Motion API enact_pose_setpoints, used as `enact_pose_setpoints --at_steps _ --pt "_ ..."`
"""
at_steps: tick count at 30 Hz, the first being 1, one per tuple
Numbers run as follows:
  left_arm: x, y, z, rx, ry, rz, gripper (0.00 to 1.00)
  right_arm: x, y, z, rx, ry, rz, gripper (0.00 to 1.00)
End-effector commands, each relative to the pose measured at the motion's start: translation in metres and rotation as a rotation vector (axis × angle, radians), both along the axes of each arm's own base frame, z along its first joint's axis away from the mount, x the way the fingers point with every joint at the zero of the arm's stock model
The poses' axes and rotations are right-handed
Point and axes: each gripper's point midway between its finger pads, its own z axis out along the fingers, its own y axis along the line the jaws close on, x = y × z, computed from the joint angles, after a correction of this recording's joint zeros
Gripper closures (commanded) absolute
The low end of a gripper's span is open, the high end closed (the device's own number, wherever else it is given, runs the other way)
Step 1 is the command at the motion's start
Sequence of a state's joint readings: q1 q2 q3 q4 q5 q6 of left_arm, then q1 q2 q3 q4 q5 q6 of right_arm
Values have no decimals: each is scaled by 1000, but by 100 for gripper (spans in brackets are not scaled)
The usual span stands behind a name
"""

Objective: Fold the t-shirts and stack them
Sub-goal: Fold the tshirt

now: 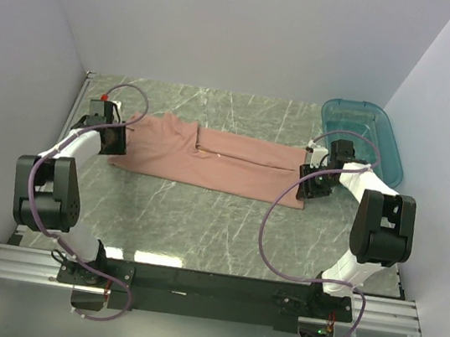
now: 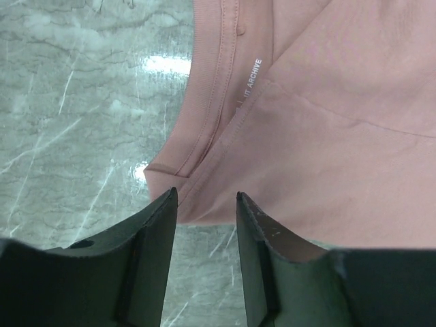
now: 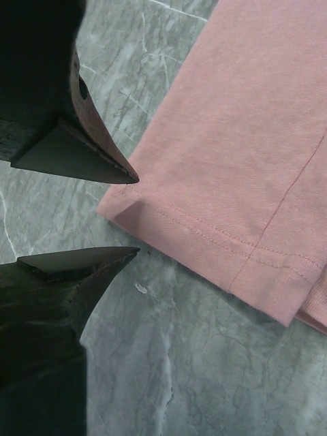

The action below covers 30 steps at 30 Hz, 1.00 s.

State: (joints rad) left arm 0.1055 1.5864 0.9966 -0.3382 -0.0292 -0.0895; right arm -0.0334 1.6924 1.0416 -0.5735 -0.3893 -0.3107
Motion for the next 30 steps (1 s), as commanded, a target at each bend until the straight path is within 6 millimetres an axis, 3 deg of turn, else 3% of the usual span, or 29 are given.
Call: enact_pose_setpoints --at_steps 1,11,19,23,26,30 --pt "7 2 0 24 -9 -10 54 2 3 -1 21 1 1 51" --pt "12 -2 -24 -1 61 -41 60 0 5 -2 34 15 10 51" --pt "16 -5 -36 -19 90 -50 80 -2 7 -3 46 26 12 51" --pt "16 -5 -35 -21 86 -49 88 -3 10 -3 69 36 10 51" --pt "17 -4 -25 -16 51 -42 99 -3 9 -4 68 42 2 52" --pt "16 -5 -4 -13 -12 -39 99 -2 5 -6 65 45 -15 52"
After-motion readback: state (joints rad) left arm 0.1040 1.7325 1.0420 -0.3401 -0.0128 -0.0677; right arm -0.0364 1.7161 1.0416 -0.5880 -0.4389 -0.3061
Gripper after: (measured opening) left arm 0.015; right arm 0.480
